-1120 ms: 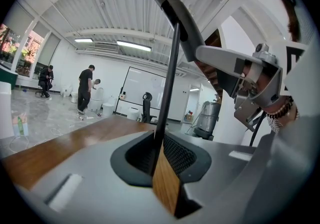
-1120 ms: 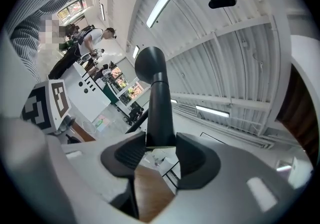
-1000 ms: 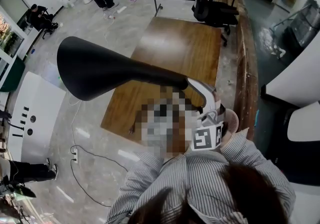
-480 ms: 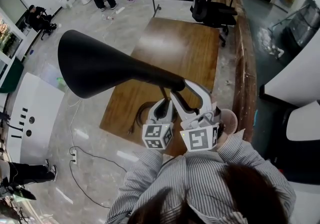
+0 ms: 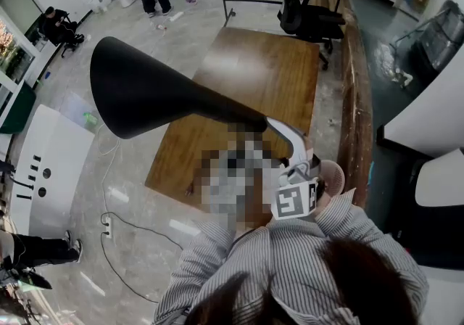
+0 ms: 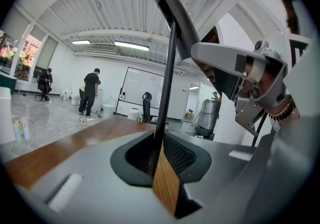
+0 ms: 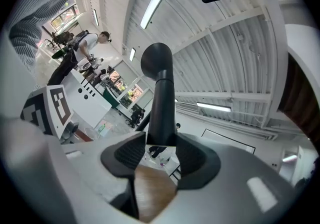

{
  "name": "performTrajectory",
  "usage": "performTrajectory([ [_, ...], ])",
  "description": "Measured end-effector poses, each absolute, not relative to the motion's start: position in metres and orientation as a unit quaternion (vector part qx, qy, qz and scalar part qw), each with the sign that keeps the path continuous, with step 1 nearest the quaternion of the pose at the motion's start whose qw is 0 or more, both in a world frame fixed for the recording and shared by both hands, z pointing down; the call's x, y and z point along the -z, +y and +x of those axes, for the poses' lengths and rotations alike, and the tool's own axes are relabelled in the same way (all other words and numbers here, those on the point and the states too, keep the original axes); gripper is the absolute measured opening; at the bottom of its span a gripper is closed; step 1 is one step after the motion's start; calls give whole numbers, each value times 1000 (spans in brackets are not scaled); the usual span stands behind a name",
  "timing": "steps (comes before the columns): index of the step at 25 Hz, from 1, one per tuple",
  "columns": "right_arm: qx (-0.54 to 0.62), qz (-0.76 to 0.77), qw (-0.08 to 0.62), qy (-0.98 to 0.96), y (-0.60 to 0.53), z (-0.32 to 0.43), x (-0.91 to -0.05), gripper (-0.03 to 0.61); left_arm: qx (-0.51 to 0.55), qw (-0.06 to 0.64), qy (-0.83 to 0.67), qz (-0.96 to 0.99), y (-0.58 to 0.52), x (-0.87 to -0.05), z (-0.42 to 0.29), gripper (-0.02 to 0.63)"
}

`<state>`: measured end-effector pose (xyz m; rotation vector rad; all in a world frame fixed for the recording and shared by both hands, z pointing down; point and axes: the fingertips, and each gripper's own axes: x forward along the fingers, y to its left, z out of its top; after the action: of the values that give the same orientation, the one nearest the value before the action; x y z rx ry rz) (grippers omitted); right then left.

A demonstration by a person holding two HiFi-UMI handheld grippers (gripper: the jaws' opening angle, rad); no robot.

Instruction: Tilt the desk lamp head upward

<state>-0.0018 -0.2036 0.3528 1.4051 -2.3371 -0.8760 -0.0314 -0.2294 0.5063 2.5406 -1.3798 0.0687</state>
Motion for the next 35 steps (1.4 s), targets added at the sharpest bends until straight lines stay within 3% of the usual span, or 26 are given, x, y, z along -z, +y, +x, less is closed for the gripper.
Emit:
performTrajectory([
  [4,310,467,147,-815,-201,-1,-352,184,-21,143,-476,868,-227,-504,-31,44],
  [9,263,449,95,-849,-197,1,-352,184,-28,147,-482,863,-222,-501,-35,44],
  [17,109,414,82,-900,-183,-3,-410,184,-37,143,-490,859,-192,-498,-40,44],
  [22,47,387,82,-917,-171,-7,-433,30,-34,132,-496,857,-181,-490,-45,44],
  [35,-27,358,98,-928,-156,-15,-473,3,-34,137,-500,854,-159,-485,-50,3],
])
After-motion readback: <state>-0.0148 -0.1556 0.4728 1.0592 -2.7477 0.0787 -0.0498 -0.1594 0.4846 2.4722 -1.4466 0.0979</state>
